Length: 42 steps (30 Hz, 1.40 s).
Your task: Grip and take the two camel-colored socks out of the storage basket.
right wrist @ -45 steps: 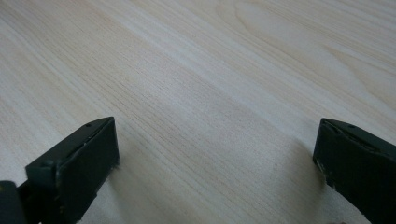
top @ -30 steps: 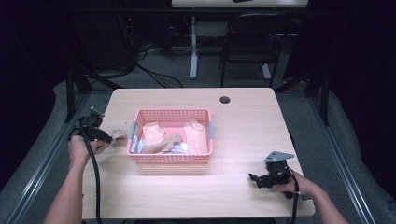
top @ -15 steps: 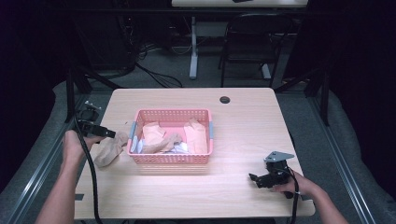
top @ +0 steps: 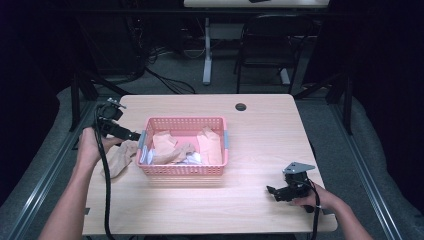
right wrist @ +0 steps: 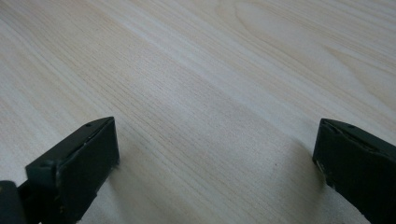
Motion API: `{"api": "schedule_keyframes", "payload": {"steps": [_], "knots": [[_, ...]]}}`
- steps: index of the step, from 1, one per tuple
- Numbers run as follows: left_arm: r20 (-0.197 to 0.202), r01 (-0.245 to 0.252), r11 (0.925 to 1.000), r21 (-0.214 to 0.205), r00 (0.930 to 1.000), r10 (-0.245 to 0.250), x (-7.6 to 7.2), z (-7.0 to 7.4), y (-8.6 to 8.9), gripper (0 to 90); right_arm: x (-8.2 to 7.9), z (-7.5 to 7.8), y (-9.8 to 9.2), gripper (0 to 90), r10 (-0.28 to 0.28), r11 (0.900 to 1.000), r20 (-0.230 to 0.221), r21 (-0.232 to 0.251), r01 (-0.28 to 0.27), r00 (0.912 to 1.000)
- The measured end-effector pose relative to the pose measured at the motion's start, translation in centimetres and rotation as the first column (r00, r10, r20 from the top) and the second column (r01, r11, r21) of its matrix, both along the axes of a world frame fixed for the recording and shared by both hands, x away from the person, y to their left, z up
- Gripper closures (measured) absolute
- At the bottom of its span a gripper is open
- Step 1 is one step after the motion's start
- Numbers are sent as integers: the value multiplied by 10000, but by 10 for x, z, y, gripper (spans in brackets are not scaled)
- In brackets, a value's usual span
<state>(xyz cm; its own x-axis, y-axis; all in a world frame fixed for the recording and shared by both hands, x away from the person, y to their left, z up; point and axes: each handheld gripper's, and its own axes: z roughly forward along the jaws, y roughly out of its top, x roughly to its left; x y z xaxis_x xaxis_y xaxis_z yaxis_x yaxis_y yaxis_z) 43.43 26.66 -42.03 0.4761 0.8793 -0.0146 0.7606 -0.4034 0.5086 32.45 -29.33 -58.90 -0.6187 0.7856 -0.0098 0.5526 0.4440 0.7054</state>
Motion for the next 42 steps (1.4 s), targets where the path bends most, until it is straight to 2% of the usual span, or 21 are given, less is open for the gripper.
{"api": "schedule_keyframes", "payload": {"steps": [8,12,21,22,26,28,34,37,40,42], "knots": [[-90,452,9990,72,9989,-451,3,-6,-19,3,0,0,0,0,-20,10000,-2,12,20,10000],[-225,879,9961,-12,9959,-879,6,-12,-30,18,0,0,0,0,-20,10000,-14,18,20,10000],[-346,1172,9929,-218,9924,-1179,13,-27,-49,0,0,0,0,0,-23,10000,-10,49,23,10000],[-491,1311,9911,-228,9900,-1321,14,-31,-53,0,0,0,0,0,-25,10000,-17,48,25,10000],[-594,1482,9889,-119,9871,-1486,15,-36,-61,1,0,0,0,0,-22,10000,-14,54,22,10000],[-724,1695,9855,-91,9828,-1697,15,-40,-67,1,0,0,0,0,-26,10000,-15,47,27,10000],[-911,1879,9822,-78,9780,-1878,15,-46,-73,5,0,0,0,0,-21,10000,-14,47,21,10000],[-855,1948,9808,-17,9772,-1943,15,-48,-77,7,0,0,0,0,-23,10000,-14,47,23,10000],[-948,2031,9791,36,9748,-2019,15,-56,-83,13,0,0,0,0,-15,10000,-15,47,15,10000],[-1233,2148,9766,47,9693,-2126,16,-63,-88,18,0,0,0,0,-14,10000,-18,48,14,10000]]}}
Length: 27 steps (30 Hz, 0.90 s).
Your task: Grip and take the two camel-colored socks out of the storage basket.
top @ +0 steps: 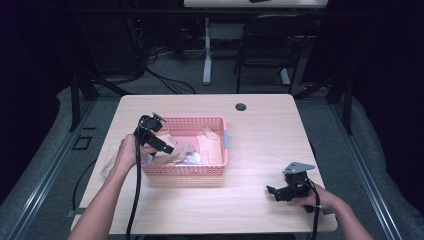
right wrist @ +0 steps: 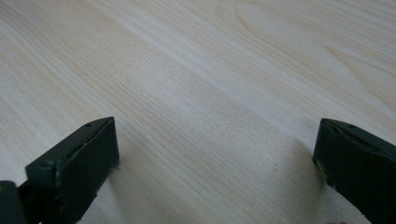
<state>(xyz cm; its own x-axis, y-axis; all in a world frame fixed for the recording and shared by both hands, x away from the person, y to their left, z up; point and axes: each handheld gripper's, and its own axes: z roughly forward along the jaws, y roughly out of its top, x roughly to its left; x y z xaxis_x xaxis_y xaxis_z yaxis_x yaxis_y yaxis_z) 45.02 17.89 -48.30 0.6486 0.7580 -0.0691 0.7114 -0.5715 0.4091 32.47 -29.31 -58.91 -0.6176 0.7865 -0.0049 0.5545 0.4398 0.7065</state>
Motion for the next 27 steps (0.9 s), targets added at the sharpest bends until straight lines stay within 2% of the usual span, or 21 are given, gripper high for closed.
{"api": "schedule_keyframes", "payload": {"steps": [3,10,12,13,14,16,20,24,27], "knots": [[-39,58,10000,61,10000,-58,0,-3,-3,25,0,0,0,0,1,10000,1,-2,-1,10000],[-598,384,9986,350,9976,-363,2,-17,-17,91,0,0,0,0,4,10000,6,-2,-4,10000],[-691,401,9983,420,9969,-371,2,-22,-20,151,0,0,0,0,4,10000,0,-3,-4,10000],[-887,465,9975,535,9952,-416,4,-25,-22,158,0,0,0,0,4,10000,2,-4,-4,10000],[-923,479,9974,537,9948,-428,4,-26,-23,170,0,0,0,0,2,10000,-1,-7,-2,10000],[-983,579,9969,541,9938,-524,4,-27,-24,256,0,0,0,0,0,10000,-2,-7,0,10000],[-1125,689,9952,698,9918,-607,3,-30,-30,343,0,0,0,0,22,10000,-50,-16,-23,10000],[-1139,680,9917,1092,9919,-555,4,-32,-33,436,0,0,0,0,65,10000,-56,-36,-65,10000],[-1112,659,9860,1533,9926,-491,5,-36,-34,509,0,0,0,0,68,10000,-47,-32,-68,10000]]}}
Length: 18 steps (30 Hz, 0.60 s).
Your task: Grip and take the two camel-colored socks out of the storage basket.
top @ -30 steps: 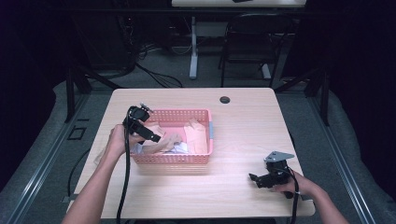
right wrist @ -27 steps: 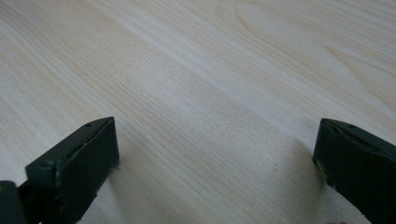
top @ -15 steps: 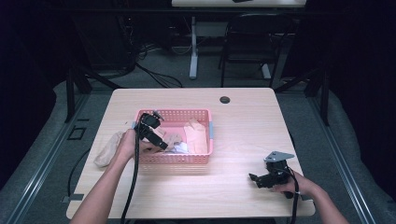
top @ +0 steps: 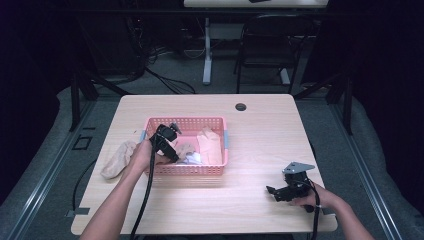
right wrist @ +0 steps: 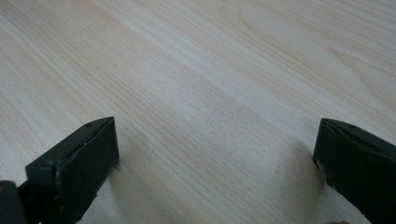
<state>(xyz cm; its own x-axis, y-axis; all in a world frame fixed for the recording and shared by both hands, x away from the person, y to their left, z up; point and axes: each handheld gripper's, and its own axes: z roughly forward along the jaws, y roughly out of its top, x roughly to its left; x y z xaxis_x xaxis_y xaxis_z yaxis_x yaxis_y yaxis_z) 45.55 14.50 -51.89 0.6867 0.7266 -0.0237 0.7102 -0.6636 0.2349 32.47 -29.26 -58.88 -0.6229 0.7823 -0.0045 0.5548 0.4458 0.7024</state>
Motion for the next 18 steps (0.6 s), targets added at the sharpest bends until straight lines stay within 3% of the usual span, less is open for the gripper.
{"api": "schedule_keyframes", "payload": {"steps": [8,18], "knots": [[159,-337,9992,-227,9993,340,2,-4,6,687,0,0,0,0,0,10000,-1,-1,0,10000],[750,-548,9979,-333,9955,572,3,10,11,806,0,0,0,0,13,10000,0,6,-13,10000]]}}
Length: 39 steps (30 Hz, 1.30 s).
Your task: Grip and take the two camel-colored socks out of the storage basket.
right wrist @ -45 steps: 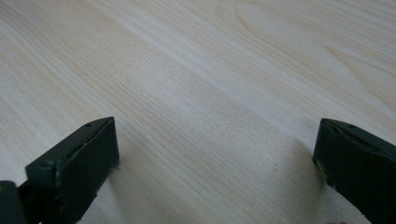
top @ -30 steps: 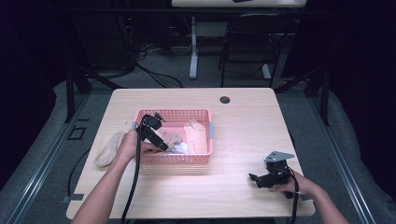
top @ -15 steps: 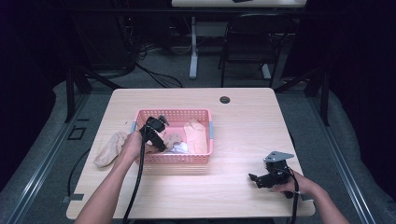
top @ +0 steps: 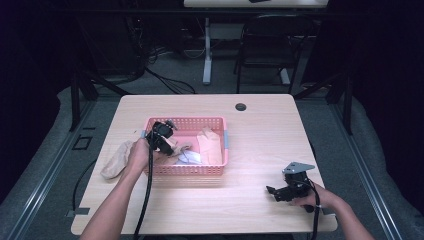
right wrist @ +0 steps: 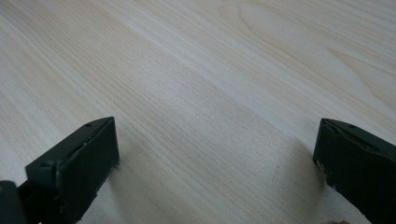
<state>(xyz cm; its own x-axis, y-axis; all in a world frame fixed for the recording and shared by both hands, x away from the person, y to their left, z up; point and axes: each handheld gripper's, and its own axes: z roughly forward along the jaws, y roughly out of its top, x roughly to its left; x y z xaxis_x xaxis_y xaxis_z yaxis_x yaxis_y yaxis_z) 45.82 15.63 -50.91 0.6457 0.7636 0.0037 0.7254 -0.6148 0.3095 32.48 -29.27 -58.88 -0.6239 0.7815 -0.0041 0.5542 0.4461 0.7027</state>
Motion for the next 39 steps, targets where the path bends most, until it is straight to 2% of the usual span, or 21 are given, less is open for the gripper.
{"api": "schedule_keyframes", "payload": {"steps": [4,6,12,18,26,34,39], "knots": [[324,31,9999,-134,9995,-27,-1,12,2,822,0,0,0,0,4,10000,1,10,-4,10000],[342,54,9997,-254,9994,-45,-2,18,3,826,0,0,0,0,2,10000,4,-3,-2,10000],[403,145,9996,-258,9991,-134,-2,34,4,832,0,0,0,0,-7,10000,6,22,7,10000],[495,163,9982,-569,9987,-135,-4,51,10,833,0,0,0,0,-7,10000,6,16,7,10000],[775,-11,9965,-839,9970,76,-9,77,24,837,0,0,0,0,0,10000,2,6,0,10000],[1233,-92,9947,-1027,9921,219,-17,103,43,837,0,0,0,0,1,10000,0,-1,-1,10000],[1360,-314,9939,-1061,9897,458,-23,113,56,837,0,0,0,0,8,10000,-5,36,-8,10000]]}}
